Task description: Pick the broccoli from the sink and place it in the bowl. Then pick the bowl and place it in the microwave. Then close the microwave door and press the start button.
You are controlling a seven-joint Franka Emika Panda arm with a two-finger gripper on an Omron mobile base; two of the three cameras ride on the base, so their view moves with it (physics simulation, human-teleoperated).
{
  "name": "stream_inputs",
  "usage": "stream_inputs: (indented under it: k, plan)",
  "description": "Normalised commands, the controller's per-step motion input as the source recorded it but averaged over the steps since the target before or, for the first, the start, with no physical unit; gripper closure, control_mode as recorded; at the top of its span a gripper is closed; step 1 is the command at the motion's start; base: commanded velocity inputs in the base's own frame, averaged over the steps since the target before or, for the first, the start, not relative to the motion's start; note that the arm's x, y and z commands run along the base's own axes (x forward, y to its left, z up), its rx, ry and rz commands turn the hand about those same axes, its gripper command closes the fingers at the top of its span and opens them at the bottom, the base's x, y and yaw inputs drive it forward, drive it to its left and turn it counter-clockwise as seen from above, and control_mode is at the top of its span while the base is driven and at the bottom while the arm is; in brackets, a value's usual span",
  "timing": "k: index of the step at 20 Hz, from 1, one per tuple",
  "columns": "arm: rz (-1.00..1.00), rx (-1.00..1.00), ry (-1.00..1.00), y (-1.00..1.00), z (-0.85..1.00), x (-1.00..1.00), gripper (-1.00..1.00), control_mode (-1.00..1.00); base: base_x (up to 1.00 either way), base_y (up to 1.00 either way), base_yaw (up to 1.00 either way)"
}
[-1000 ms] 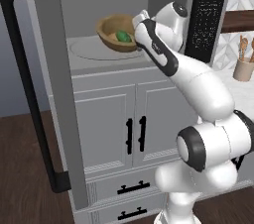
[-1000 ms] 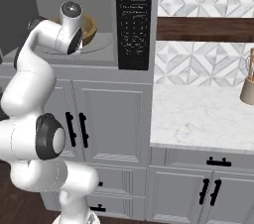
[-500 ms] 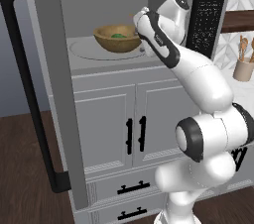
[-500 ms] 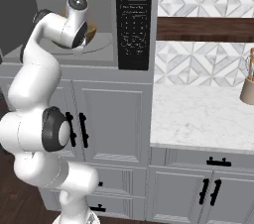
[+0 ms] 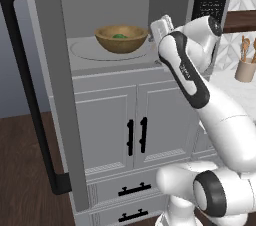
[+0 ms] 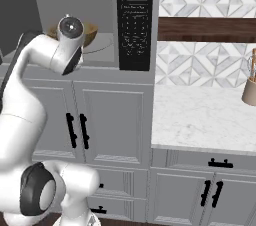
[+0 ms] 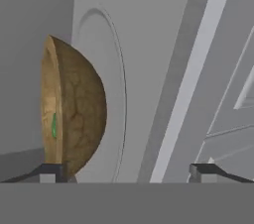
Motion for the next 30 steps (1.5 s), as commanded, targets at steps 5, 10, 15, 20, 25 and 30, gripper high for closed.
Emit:
stream_inputs:
  k: [5,10,15,20,25,30]
  plan:
    - [0.07,-0.09,-0.17,0.26,-0.22,-1.00,-1.00,-1.00,0.00,0.00,0.00]
    - [0.12,-0.30,-0.02,0.79,-0.71,-1.00,-1.00,-1.00,0.00,0.00,0.00]
    - [0.53,-0.28,-0.06,0.25,-0.71,-1.00,-1.00,-1.00,0.00,0.00,0.00]
    - [0.63,-0.36,-0.28,0.02,-0.25,-0.70,-1.00,-1.00,0.00,0.00,0.00]
    - [0.67,-0.56,-0.37,0.18,-0.01,-0.11,-1.00,-1.00,0.00,0.00,0.00]
    - [0.67,-0.65,-0.56,0.00,-0.26,-0.06,-1.00,-1.00,0.00,0.00,0.00]
